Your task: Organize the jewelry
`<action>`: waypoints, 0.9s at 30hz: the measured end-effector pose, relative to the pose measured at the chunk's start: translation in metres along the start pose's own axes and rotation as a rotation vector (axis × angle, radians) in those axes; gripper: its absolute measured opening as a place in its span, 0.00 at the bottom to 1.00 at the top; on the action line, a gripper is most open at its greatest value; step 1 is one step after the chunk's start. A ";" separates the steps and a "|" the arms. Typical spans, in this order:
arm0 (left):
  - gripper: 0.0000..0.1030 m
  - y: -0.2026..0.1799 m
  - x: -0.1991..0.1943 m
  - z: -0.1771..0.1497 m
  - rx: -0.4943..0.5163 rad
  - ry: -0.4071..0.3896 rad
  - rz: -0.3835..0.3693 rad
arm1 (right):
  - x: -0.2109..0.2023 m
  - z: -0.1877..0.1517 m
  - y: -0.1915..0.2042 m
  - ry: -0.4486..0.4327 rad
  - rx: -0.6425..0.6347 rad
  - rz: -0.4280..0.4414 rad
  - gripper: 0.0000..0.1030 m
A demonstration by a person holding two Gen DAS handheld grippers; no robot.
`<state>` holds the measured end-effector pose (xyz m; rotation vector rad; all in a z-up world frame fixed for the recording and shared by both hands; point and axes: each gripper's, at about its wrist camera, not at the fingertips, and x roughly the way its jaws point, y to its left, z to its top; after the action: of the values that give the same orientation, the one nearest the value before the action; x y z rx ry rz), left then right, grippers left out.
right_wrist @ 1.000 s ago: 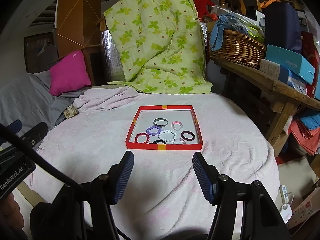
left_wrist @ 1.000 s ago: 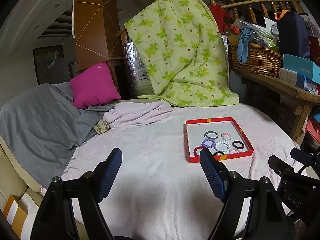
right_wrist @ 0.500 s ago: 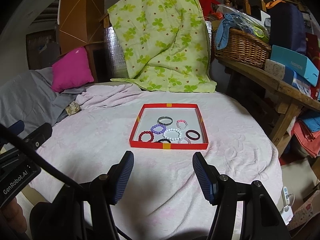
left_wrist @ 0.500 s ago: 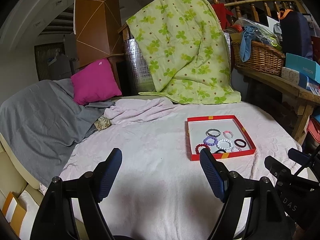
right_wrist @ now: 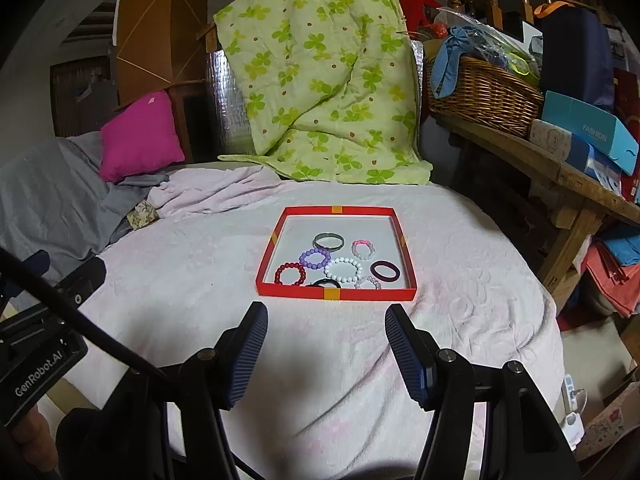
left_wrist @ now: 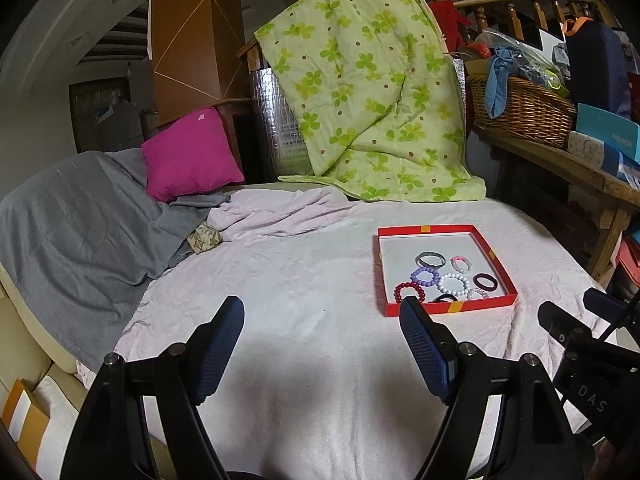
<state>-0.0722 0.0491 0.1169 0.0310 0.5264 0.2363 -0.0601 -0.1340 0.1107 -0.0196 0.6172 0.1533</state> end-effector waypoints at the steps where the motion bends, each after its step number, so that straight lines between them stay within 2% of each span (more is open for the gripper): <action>1: 0.78 0.000 0.001 0.000 0.000 0.001 0.001 | 0.001 0.000 -0.001 -0.002 0.003 0.002 0.63; 15: 0.78 -0.021 0.004 0.000 0.045 -0.003 0.030 | 0.015 -0.003 -0.020 -0.001 0.052 0.042 0.63; 27: 0.78 -0.040 0.008 -0.004 0.085 0.011 0.013 | 0.026 -0.011 -0.042 0.017 0.105 0.046 0.63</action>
<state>-0.0588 0.0124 0.1055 0.1156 0.5476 0.2271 -0.0387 -0.1724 0.0857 0.0951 0.6424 0.1655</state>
